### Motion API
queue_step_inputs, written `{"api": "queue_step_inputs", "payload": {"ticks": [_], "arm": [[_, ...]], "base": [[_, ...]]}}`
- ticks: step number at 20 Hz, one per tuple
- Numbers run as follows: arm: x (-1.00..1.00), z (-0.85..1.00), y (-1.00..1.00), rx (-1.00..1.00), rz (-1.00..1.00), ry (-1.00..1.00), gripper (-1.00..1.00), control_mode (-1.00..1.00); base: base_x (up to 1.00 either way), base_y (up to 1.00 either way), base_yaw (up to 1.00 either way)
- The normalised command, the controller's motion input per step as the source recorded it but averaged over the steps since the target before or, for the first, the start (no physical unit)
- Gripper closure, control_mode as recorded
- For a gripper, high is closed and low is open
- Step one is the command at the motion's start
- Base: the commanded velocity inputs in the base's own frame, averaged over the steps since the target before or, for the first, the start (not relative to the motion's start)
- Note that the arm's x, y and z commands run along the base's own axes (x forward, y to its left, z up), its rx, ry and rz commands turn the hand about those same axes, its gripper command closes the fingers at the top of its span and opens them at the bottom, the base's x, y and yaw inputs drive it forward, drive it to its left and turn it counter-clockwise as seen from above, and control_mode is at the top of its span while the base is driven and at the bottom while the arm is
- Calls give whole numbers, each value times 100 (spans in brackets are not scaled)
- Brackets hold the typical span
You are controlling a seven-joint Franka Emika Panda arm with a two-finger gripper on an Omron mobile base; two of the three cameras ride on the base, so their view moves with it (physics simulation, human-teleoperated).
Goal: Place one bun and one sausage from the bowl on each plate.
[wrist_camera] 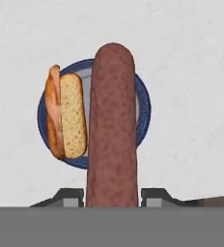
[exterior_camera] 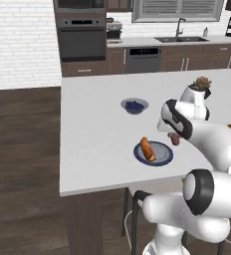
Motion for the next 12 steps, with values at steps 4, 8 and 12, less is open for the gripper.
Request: {"api": "queue_step_inputs", "payload": {"ticks": [4, 8, 12], "arm": [[35, -48, -5, 3, 26, 0, 100, -100], [31, -45, 0, 0, 19, -1, 100, -100], [29, -65, 0, -1, 8, -1, 100, -100]], "base": [[0, 0, 0], [0, 0, 0], [0, 0, 0]]}}
